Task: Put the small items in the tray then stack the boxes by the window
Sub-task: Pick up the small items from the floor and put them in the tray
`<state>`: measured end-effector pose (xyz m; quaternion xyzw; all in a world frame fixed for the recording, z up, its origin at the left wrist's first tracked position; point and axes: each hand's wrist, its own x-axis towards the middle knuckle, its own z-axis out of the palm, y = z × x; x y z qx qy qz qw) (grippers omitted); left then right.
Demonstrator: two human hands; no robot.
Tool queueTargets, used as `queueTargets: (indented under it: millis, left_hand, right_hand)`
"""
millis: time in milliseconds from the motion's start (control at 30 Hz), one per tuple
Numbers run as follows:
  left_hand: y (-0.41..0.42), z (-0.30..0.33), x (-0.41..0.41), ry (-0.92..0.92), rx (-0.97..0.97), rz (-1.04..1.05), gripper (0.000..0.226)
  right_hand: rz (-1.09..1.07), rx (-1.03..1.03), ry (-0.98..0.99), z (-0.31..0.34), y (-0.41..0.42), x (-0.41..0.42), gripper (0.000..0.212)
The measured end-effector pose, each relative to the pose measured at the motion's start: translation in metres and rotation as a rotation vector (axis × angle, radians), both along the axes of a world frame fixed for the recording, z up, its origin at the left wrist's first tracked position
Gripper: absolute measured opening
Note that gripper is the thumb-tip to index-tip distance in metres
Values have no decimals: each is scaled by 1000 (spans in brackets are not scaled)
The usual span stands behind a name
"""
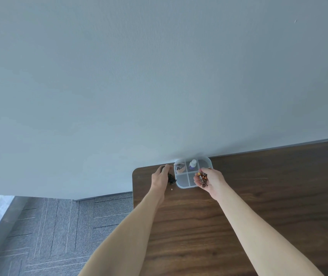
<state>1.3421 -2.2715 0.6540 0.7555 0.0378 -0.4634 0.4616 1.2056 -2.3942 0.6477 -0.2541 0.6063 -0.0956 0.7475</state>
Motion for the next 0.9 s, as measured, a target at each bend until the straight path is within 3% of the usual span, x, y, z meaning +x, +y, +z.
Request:
queueTargets:
  millis: [267, 467, 633, 900]
  left_hand:
    - [0, -4, -2, -81, 45, -84, 16]
    - [1, -10, -4, -17, -22, -72, 13]
    - [-4, -6, -12, -149, 101, -280, 18]
    - [-10, -7, -14, -246, 154, -411, 28]
  right_hand:
    - [-9, -127, 140, -5, 3, 10, 2]
    - [149, -324, 340, -12, 6, 9, 21]
    - [358, -521, 468, -5, 14, 8, 32]
    - [602, -708, 520, 4, 19, 5, 18]
